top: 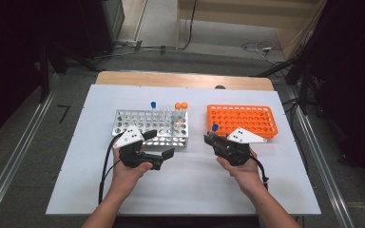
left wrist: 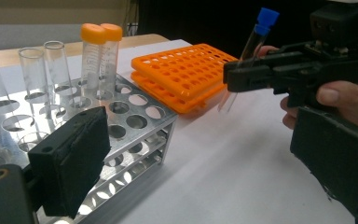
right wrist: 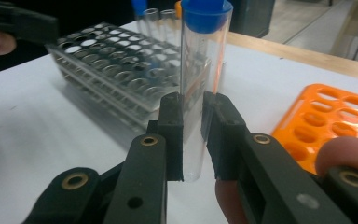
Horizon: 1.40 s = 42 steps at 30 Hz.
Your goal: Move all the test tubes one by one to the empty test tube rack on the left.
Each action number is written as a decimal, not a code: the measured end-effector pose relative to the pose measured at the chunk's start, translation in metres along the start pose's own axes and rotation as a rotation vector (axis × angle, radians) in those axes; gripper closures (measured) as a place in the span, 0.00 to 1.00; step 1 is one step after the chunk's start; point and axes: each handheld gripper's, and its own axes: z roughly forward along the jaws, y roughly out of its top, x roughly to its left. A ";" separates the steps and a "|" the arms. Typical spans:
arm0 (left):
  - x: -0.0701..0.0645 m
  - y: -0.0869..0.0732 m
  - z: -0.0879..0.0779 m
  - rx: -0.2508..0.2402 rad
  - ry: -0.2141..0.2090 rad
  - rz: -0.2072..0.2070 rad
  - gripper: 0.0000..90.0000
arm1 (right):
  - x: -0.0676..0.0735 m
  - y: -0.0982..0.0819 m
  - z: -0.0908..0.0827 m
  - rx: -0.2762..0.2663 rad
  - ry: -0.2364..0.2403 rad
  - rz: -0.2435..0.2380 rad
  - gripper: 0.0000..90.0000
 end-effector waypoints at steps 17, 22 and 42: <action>-0.015 0.000 0.007 -0.004 -0.099 0.032 0.45 | 0.047 -0.004 0.014 0.049 0.117 -0.060 0.83; -0.020 -0.002 0.013 0.015 -0.138 0.047 0.52 | 0.054 -0.005 0.015 0.052 0.137 -0.080 0.83; -0.028 -0.004 0.023 0.031 -0.164 0.103 0.86 | 0.073 -0.011 0.024 0.103 0.230 -0.129 0.82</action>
